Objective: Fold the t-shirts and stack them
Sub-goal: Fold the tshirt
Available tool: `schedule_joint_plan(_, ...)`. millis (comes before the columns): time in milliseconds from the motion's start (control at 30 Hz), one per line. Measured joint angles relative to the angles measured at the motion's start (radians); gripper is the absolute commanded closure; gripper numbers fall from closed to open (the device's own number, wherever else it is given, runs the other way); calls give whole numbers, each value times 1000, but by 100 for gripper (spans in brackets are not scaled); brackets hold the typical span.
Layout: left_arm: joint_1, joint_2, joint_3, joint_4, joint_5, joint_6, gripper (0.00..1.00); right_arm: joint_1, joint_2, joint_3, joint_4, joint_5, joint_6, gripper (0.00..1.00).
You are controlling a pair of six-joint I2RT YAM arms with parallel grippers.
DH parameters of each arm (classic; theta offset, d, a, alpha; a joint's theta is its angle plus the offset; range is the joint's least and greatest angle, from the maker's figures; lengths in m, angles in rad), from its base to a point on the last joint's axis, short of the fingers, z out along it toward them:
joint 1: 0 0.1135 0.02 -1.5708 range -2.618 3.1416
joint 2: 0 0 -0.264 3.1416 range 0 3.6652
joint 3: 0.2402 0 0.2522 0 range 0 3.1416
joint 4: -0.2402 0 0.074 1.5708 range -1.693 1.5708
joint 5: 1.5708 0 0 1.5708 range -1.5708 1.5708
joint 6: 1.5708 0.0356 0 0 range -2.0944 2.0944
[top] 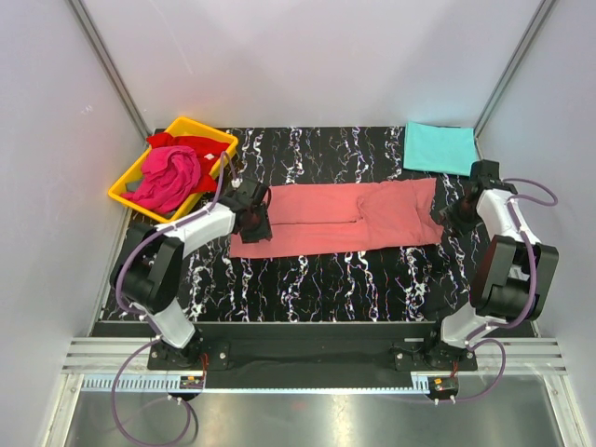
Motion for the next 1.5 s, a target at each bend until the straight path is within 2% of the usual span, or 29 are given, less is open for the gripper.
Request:
schedule_joint_plan(400,0,69,0,-10,-30,-1,58,-18,101,-73,125,-3,30,55)
schedule_joint_plan(533,-3,76,7,-15,-48,-4,59,-19,113,-96,161,-12,52,59)
schedule_joint_plan(600,-4,84,15,-18,-56,-7,59,-21,113,-112,179,-21,63,65)
schedule_joint_plan(733,-5,95,27,-28,-73,-13,59,-33,113,-155,212,-23,82,100)
schedule_joint_plan(1100,8,116,52,-61,-144,-45,58,-164,64,-253,299,-91,77,100)
schedule_joint_plan(1167,11,116,52,-61,-143,-50,58,-177,57,-267,321,-124,55,96)
schedule_joint_plan(1300,19,108,47,-54,-115,-45,59,-186,50,-280,342,-176,10,75)
schedule_joint_plan(1400,27,103,48,-56,-82,-38,58,-187,42,-267,308,-196,-42,67)
schedule_joint_plan(1500,28,103,64,-88,-64,-30,58,-191,35,-230,268,-215,-85,64)
